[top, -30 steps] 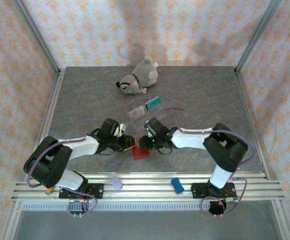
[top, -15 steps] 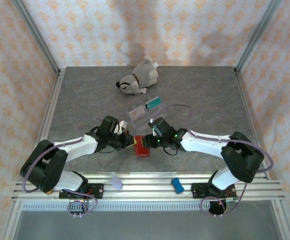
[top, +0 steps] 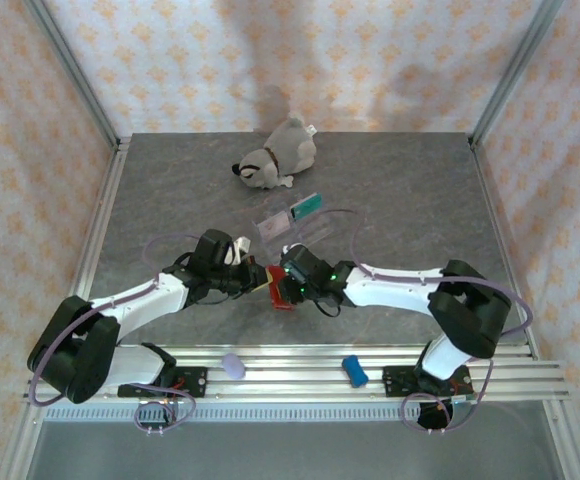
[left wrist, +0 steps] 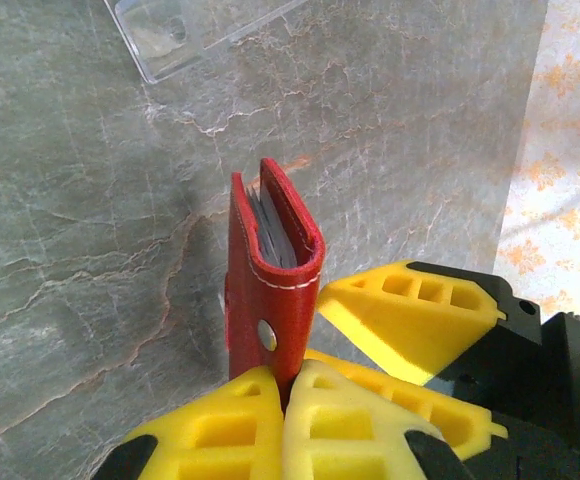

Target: Put the credit cards into the card holder

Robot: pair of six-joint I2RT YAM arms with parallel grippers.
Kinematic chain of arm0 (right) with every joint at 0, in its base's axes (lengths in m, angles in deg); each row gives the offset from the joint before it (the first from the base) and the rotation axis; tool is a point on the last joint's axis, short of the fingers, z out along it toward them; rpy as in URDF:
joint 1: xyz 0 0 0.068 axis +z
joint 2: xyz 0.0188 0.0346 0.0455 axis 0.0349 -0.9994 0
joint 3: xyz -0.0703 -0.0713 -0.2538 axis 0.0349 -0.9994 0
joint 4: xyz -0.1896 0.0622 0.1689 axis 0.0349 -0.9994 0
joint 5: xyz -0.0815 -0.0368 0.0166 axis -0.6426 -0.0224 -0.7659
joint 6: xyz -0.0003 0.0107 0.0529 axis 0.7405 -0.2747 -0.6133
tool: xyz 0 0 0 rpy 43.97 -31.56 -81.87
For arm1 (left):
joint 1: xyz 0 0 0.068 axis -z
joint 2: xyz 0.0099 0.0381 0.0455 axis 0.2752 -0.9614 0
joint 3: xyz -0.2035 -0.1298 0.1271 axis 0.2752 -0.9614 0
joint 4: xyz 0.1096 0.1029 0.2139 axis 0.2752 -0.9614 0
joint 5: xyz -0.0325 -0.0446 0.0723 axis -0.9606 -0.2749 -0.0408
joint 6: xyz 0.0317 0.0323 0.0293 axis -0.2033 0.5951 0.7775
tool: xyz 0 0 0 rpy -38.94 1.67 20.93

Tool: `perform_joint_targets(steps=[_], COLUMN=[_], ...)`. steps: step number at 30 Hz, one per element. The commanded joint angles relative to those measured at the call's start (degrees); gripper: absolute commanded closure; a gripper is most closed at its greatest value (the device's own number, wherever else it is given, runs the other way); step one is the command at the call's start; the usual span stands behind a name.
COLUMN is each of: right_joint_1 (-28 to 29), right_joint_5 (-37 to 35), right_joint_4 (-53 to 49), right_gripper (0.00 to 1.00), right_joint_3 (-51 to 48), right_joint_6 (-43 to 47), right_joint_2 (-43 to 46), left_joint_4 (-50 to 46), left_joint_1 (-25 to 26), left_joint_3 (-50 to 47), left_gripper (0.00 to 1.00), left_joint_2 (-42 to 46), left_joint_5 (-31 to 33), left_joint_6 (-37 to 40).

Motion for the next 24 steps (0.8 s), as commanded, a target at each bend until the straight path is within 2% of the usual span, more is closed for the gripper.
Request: perform_joint_targets(steps=[1,6,10,17,21,24], right_joint_1=[0.1,0.2,0.2,0.0,-1.2,-3.6], right_joint_5=[-4.8,-6.5,-8.5,-12.3,-13.0,-9.7], right_joint_4=[-1.9,-2.2,-2.4,-5.3,-5.2,-2.8], right_gripper=[0.68,0.82,1.0,1.0,1.0,1.0], right_joint_3=[2.2,3.0,2.2,0.1,-2.8,-6.0], right_joint_6=[-0.7,-1.4,-3.0,-4.9,-6.4,-7.3], right_joint_2=[-1.0,-2.2,-1.7,1.2,3.7,6.0], left_joint_4=[-0.6,0.6,-2.0,-9.2,-9.3,-9.7], left_joint_1=[0.5,0.6,0.7,0.6,0.6,0.6], left_joint_3=[1.9,1.0,1.7,2.6,2.5,3.6], left_gripper=[1.0,1.0,1.0,1.0,1.0,1.0], left_joint_2=[0.4,-0.2,-1.5,-2.7,-4.7,-7.2], left_joint_5=[-1.1,-0.5,-0.7,6.0,7.4,6.2], left_joint_6=[-1.3,-1.5,0.9,7.3,9.0,10.1])
